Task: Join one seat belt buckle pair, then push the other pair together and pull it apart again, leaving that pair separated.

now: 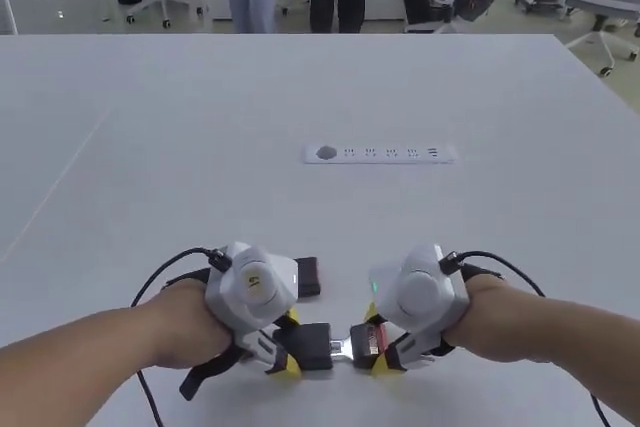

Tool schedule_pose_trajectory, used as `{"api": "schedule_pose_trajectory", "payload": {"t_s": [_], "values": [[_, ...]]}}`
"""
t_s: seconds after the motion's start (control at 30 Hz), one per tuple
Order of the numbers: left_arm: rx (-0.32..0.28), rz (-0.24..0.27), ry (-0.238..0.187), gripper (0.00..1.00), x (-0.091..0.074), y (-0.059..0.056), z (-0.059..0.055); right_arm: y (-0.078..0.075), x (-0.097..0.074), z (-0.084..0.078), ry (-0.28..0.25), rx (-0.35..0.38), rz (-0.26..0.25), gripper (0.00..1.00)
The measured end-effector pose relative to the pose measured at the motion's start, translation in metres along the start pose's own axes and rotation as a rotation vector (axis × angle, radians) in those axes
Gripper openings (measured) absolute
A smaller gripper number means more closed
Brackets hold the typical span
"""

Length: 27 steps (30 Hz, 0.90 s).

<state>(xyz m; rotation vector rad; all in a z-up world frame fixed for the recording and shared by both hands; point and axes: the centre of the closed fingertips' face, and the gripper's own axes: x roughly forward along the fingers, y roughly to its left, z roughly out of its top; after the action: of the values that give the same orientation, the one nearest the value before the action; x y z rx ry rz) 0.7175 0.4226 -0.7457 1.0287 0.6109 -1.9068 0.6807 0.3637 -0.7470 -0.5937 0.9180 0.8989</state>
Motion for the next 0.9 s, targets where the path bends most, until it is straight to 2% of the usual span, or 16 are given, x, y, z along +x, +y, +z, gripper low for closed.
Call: {"api": "schedule_pose_trajectory", "payload": {"t_s": [0.03,0.4,0.5,0.63,0.73,0.8,0.9], "values": [[0.002,0.0,-0.001,0.33,0.0,0.0,0.0,0.0,0.0,0.001,-0.011,0.019,-0.002,0.32],[0.009,-0.009,0.005,0.32,0.0,0.0,0.0,-0.002,0.006,0.008,-0.018,0.029,0.003,0.31],[0.012,-0.011,0.008,0.32,0.0,0.0,0.0,0.0,0.009,0.016,-0.046,0.058,0.013,0.3],[0.012,-0.012,0.01,0.32,0.0,0.0,-0.001,-0.001,0.012,0.018,-0.031,0.046,0.004,0.3],[0.022,-0.018,0.011,0.32,0.0,-0.001,0.001,0.0,0.011,0.02,-0.035,0.07,0.015,0.3],[0.015,-0.016,0.015,0.32,-0.001,-0.001,0.0,0.0,0.014,0.014,-0.009,0.062,0.008,0.3],[0.011,-0.013,0.015,0.32,-0.002,0.0,0.0,0.0,0.014,0.015,0.005,0.05,0.007,0.3]]}}
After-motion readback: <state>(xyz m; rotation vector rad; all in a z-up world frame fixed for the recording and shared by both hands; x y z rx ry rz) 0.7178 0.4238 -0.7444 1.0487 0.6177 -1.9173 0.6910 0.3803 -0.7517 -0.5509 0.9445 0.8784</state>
